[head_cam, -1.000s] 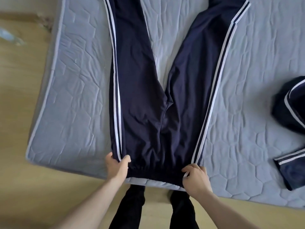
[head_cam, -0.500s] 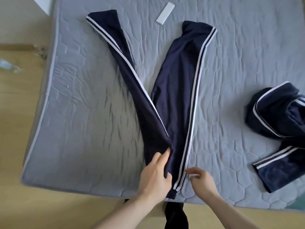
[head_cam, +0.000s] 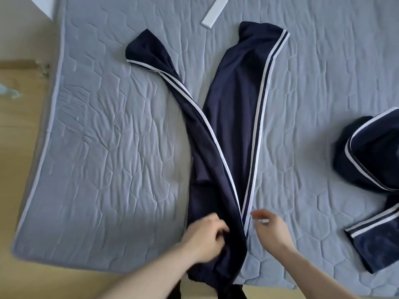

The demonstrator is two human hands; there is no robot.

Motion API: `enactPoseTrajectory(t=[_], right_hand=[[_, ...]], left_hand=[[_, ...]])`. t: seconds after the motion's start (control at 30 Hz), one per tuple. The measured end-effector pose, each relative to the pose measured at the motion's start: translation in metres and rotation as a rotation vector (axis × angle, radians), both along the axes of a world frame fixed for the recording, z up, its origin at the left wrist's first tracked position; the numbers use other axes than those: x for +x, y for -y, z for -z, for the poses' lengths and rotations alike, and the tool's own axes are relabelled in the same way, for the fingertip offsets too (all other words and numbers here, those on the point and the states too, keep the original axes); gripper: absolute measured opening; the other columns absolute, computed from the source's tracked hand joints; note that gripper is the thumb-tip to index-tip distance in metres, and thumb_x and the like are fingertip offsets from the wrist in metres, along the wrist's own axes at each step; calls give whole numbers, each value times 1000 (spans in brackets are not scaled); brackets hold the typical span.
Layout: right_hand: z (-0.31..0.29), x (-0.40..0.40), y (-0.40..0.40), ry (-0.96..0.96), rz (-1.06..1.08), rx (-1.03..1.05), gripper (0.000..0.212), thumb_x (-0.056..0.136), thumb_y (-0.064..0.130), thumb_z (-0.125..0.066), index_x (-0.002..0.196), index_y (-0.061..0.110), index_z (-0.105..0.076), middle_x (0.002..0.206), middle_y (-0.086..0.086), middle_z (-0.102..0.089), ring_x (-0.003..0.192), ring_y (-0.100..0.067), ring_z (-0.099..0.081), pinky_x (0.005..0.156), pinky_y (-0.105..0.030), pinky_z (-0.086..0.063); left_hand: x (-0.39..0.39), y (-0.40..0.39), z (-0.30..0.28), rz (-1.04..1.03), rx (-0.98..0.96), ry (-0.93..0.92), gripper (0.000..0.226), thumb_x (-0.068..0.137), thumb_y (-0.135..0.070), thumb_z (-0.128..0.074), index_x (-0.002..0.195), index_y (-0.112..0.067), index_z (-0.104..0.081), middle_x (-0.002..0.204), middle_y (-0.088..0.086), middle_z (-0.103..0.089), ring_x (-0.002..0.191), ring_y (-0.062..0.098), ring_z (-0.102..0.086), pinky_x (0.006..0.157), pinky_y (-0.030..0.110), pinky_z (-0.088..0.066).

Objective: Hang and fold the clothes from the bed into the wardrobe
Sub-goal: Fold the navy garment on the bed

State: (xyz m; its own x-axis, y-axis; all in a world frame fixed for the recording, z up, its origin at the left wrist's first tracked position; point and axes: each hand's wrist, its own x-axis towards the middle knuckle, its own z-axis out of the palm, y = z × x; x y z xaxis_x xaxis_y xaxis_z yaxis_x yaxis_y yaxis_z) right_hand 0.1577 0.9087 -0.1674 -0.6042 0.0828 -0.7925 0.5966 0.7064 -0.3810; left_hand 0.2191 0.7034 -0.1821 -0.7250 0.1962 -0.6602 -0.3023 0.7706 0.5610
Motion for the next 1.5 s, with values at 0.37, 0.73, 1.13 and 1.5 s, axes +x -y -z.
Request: enactPoseTrajectory(t=[0.37,0.73,1.13,1.5], right_hand=[[36,-138,142,-340,-91,-52,57,91,49,-67,141,28,-52,129,11,-58,110,-13,-61,89,-32,-50],[61,-158,121,-708,485,-212,36,99,37,-53,70,17,-53,58,9,-38,54,-4,-34,48,-14,-33],[53,-223,116,-655,143,-9,44,87,25,-71,124,44,-57,121,25,-48,79,-3,-59,73,-16,-46],[90,-345,260,-678,-705,76,49,93,32,-68,140,28,-56,134,2,-62,118,-27,-58,98,-40,-46]], left_hand=[[-211,198,78,-643,-609,-90,90,81,-62,-69,153,-20,-36,161,10,-23,145,39,-27,119,45,-23],[-266,181,101,-624,-591,407,176,26,-106,-55,151,-21,36,159,12,39,148,52,20,119,66,0],[-286,182,105,-677,-533,539,184,22,-100,-64,143,-15,45,150,17,50,143,56,29,117,68,3],[-293,189,117,-808,-422,579,186,5,-91,-68,108,-16,68,131,16,67,139,54,35,109,75,10]])
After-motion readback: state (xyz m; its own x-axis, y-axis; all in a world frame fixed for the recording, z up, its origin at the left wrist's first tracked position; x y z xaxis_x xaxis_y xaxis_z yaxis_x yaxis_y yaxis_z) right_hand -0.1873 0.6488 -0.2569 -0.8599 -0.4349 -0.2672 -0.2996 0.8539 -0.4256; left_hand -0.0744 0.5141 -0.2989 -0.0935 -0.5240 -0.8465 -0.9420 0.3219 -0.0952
